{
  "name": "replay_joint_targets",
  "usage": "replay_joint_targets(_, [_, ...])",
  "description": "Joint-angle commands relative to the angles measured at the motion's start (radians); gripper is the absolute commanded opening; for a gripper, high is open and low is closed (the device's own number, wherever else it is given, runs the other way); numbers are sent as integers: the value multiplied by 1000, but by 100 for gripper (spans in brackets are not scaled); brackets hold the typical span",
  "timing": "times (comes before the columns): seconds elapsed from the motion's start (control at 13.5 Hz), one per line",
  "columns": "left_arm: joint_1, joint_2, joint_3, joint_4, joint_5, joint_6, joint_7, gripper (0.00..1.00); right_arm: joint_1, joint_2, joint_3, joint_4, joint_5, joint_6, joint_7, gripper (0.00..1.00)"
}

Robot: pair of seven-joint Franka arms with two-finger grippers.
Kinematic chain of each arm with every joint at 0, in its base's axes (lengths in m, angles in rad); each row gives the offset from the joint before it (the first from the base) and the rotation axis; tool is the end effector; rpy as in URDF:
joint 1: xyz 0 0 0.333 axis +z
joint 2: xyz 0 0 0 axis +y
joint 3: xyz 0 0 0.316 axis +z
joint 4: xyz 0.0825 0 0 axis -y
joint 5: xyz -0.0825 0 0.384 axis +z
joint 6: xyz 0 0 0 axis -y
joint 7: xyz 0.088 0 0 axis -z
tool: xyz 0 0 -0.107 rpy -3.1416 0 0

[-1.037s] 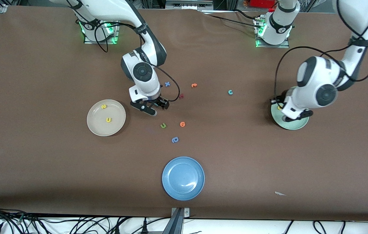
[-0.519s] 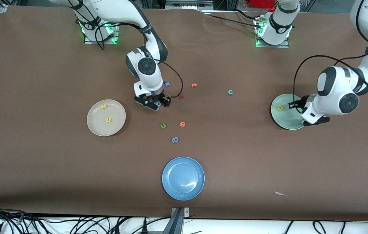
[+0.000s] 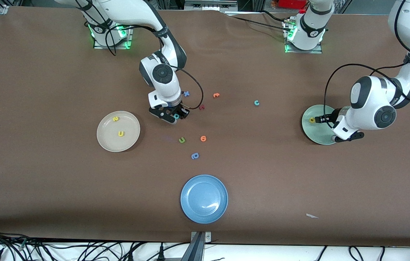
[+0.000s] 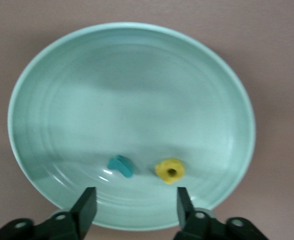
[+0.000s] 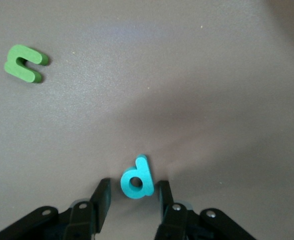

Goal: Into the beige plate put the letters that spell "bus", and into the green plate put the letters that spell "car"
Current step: 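Place the cyan d on the cream plate while the left gripper reaches cyan c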

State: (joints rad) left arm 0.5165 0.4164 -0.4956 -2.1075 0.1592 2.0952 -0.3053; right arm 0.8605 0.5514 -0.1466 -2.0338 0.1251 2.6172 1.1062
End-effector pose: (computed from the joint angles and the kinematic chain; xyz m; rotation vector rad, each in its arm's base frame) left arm 0.5349 0.0153 0.2147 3.0446 0.3353 -0.5826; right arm 0.4554 0.3919 0.1758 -3.0279 0.7353 -0.0532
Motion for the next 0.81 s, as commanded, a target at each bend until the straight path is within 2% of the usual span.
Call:
replay_joint_targets(0.0, [-7,-50,-124,-8,19,-43,-183,100,6,-11,-11,-16,-10,15,4,17])
replay_joint_targets(0.15, [-9,-47,-214,-14,-2,-37,-338,100,6,-13,-13,-14,-12,14,-3,8])
replay_joint_targets(0.3, [-12,-45,-283,-28,-79,-12,-440,100,6,-22,-14,-10,-12,11,-11,8])
replay_joint_targets(0.44, [-15,-36,-343,-78,-84,92,-553,99,6,-56,-46,-9,-12,-18,-64,8])
replay_joint_targets(0.59, [-62,-27,-356,-126,-86,181,-630,98,6,-109,-117,-9,-12,-128,-220,8])
replay_joint_targets(0.74, [-127,18,-351,-126,-79,199,-681,94,6,-162,-216,-11,-10,-248,-412,8])
